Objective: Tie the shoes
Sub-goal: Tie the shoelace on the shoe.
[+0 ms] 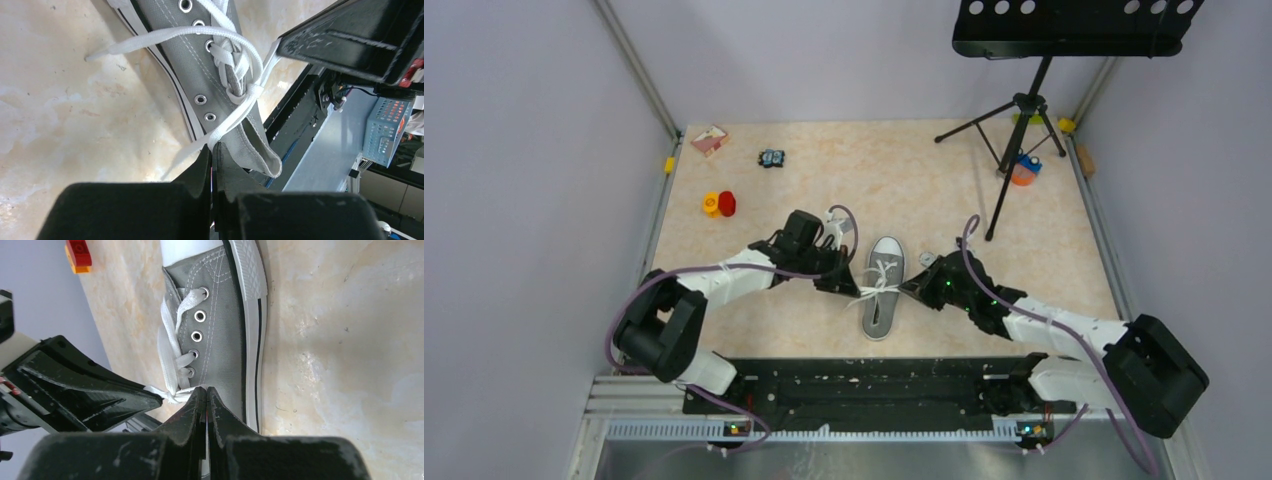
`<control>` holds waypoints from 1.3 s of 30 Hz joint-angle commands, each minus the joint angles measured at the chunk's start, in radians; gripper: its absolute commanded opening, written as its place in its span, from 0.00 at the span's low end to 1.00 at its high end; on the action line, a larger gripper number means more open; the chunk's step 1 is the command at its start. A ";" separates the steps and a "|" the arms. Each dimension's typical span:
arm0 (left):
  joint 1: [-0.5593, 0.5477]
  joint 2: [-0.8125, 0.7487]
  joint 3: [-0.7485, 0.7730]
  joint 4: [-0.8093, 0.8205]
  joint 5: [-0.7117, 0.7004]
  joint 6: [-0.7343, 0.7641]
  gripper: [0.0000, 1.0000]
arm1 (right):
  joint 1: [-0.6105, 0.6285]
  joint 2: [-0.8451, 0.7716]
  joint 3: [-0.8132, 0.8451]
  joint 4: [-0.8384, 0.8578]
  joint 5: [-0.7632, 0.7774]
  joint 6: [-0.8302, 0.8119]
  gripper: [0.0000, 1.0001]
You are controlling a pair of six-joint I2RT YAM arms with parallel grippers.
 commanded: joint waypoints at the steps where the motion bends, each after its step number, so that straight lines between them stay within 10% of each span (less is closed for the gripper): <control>1: 0.000 -0.043 -0.034 -0.006 -0.026 0.003 0.00 | -0.043 -0.063 0.010 -0.069 0.091 -0.030 0.00; 39: -0.065 -0.125 -0.040 -0.047 -0.096 -0.104 0.00 | -0.109 -0.149 0.036 -0.176 0.123 -0.074 0.00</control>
